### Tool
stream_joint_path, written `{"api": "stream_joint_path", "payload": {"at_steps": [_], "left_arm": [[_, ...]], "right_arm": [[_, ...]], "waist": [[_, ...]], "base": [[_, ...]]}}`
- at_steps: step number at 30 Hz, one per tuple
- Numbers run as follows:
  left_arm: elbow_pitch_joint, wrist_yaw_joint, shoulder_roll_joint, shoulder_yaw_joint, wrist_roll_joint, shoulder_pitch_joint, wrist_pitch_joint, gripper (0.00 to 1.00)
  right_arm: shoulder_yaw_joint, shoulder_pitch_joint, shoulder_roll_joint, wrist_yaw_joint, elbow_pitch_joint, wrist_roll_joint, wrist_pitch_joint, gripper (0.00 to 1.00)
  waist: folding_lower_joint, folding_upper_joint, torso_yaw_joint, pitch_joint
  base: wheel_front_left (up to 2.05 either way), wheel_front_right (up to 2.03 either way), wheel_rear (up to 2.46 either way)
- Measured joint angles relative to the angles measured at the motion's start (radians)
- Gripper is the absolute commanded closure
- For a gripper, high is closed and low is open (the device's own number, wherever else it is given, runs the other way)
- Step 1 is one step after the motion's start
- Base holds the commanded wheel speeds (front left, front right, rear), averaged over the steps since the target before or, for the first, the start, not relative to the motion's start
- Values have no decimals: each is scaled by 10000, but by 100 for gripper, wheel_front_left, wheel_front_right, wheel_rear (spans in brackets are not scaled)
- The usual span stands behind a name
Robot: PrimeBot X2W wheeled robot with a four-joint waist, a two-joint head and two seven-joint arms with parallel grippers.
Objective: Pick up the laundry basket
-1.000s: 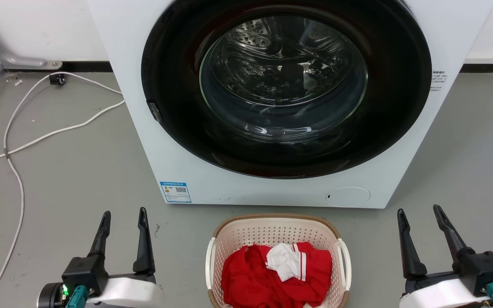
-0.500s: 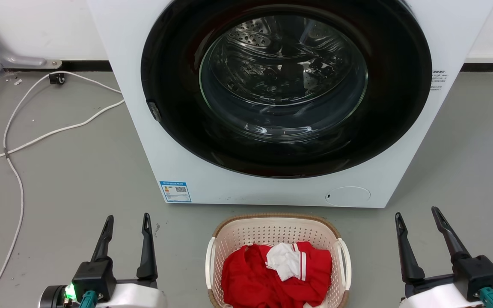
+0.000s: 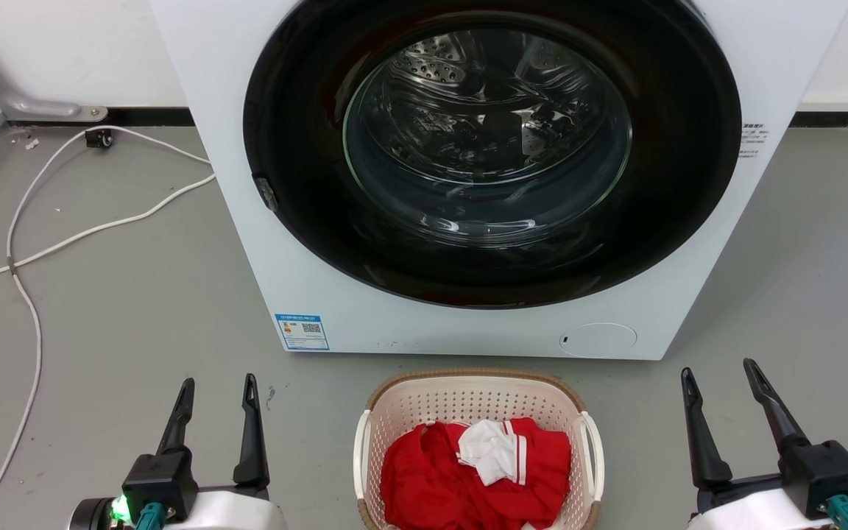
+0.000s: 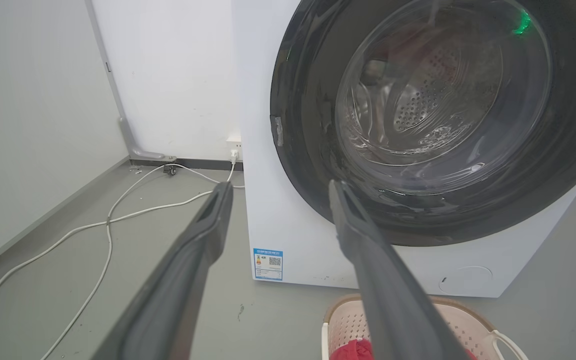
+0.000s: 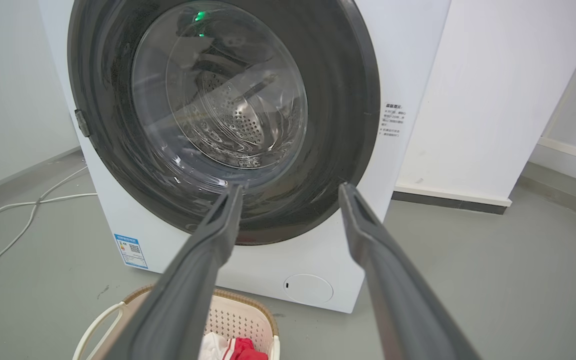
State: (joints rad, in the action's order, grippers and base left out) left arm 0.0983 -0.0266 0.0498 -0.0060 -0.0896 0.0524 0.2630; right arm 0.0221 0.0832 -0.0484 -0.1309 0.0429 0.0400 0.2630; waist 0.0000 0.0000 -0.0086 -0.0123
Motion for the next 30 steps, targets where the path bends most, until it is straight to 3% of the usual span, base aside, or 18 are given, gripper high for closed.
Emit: {"api": "stream_joint_path", "payload": {"at_steps": [17,30], "left_arm": [[706,63,2,-159,96,-471,0,0],[3850,813,82,-360,426,-2849,4,0]], "right_arm": [[92,-135,-2,0,284,-27,2,0],[-188,-2057,-10,-2,2706,520,2,0]], "waist": [[0,0,-35,-171],[1,0,-199,-1260]], "base": [[0,0,0],[0,0,0]]}}
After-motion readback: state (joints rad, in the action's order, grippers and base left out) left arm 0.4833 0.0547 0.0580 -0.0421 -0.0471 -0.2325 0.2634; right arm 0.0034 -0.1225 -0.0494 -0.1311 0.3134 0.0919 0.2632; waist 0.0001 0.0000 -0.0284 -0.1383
